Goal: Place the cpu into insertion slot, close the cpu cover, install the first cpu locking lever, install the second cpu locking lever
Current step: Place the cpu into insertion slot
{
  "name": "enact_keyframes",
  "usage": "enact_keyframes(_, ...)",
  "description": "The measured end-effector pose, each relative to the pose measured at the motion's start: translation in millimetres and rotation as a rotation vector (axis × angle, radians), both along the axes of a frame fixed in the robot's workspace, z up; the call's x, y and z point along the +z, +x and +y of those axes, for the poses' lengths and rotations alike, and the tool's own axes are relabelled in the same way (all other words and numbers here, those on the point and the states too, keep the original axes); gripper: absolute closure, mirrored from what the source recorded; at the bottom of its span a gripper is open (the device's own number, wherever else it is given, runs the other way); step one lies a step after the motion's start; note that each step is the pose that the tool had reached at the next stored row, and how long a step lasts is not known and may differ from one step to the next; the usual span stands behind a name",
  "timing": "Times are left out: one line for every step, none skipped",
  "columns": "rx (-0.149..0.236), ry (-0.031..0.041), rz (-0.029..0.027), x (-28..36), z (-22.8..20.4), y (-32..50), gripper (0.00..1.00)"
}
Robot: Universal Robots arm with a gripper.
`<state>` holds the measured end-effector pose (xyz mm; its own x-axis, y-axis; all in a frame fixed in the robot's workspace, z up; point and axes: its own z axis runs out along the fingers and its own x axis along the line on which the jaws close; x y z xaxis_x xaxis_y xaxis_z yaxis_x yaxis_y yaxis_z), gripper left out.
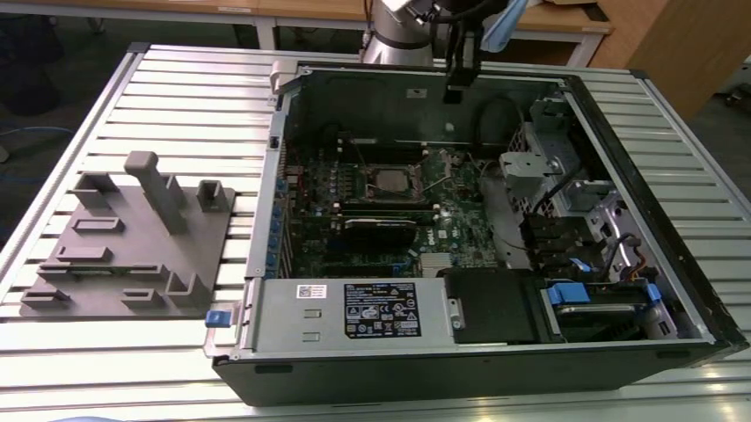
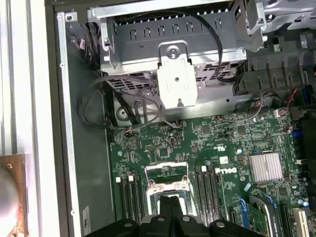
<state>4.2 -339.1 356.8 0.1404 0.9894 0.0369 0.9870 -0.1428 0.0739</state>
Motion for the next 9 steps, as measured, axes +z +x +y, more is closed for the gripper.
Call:
enact_keyframes(-0.015,0.0122,-0.0286,19.3,0.0,0.0,0.90)
enact_keyframes(-0.016,0.0129,-0.0303,20.4,0.0,0.0,0.90)
enact_keyframes(-0.017,0.0136,-0.0319,21.6,0.0,0.0,0.90)
enact_keyframes(-0.018,0.0144,-0.0337,22.8,0.0,0.0,0.90)
enact_keyframes(-0.019,0.0152,-0.0355,23.9,0.0,0.0,0.90)
enact_keyframes(-0.020,0.0159,-0.0371,25.0,0.0,0.0,0.90)
enact_keyframes(-0.021,0.0166,-0.0388,26.2,0.0,0.0,0.90)
enact_keyframes(-0.022,0.0173,-0.0405,27.3,0.0,0.0,0.90)
enact_keyframes(-0.023,0.0180,-0.0422,28.5,0.0,0.0,0.90)
